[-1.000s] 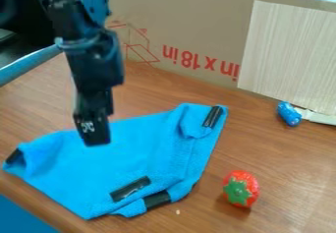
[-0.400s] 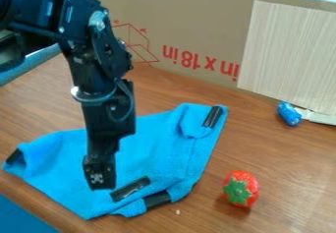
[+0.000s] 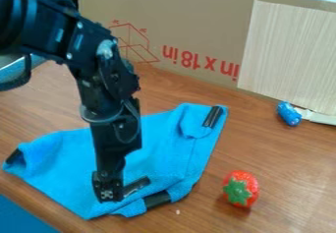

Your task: Unfolds the cloth from left to right

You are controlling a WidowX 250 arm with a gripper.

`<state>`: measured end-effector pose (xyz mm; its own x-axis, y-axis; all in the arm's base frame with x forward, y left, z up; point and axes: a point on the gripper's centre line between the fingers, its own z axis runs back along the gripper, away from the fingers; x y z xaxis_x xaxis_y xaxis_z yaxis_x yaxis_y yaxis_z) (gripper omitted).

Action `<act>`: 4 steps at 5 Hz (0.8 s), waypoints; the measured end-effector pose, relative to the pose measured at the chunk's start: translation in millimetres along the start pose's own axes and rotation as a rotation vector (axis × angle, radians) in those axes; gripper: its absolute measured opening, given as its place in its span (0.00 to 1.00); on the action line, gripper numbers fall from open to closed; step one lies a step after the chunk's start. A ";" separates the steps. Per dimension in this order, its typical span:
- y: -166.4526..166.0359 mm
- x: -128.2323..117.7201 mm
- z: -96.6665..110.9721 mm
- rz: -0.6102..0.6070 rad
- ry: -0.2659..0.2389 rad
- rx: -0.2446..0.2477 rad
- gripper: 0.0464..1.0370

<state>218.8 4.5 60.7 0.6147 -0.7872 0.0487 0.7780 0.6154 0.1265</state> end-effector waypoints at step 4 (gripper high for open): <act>2.5 -1.9 -26.4 0.053 0.048 -0.011 0.37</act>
<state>222.9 8.5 34.8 0.6605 -0.7508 0.0075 0.7453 0.6568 0.1144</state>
